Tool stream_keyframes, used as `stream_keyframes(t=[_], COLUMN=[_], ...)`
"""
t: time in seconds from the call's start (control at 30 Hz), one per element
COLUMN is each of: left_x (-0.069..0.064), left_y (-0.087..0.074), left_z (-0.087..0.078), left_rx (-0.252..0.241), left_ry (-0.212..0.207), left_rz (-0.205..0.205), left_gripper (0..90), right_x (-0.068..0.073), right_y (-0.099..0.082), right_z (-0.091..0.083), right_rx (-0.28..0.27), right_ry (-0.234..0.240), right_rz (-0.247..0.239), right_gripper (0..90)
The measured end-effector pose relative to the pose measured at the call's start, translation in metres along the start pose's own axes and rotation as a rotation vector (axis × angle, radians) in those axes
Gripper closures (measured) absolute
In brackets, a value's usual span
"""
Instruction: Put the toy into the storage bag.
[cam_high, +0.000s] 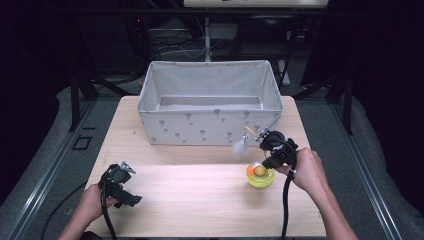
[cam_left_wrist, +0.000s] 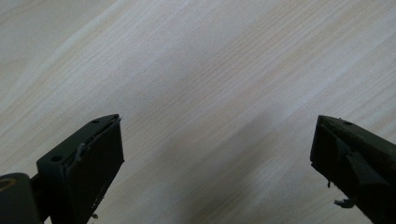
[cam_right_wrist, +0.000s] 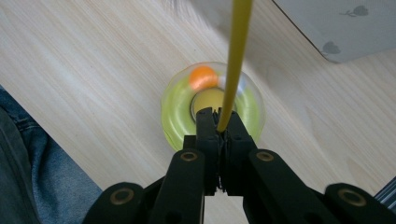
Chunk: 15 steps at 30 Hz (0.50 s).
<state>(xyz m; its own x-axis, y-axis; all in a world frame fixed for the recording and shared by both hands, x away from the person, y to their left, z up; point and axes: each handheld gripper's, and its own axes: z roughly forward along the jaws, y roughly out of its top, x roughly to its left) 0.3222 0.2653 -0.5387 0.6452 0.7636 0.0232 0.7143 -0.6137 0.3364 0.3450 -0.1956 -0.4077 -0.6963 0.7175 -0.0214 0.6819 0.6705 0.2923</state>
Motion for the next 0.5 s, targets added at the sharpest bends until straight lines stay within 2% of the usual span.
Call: stream_keyframes(t=[0.07, 0.5], left_x=[0.000, 0.000], left_y=[0.000, 0.001], left_z=[0.000, 0.001], left_rx=[0.000, 0.003], left_ry=[-0.001, -0.003], left_rz=[0.002, 0.003], left_gripper=[2.7, 2.8], right_x=[-0.004, -0.015], right_y=[0.004, 0.015], right_z=[0.002, -0.002], right_rx=[0.017, 0.019], right_ry=[-0.001, -0.009], right_rz=[-0.004, 0.012], right_gripper=[88.1, 88.1])
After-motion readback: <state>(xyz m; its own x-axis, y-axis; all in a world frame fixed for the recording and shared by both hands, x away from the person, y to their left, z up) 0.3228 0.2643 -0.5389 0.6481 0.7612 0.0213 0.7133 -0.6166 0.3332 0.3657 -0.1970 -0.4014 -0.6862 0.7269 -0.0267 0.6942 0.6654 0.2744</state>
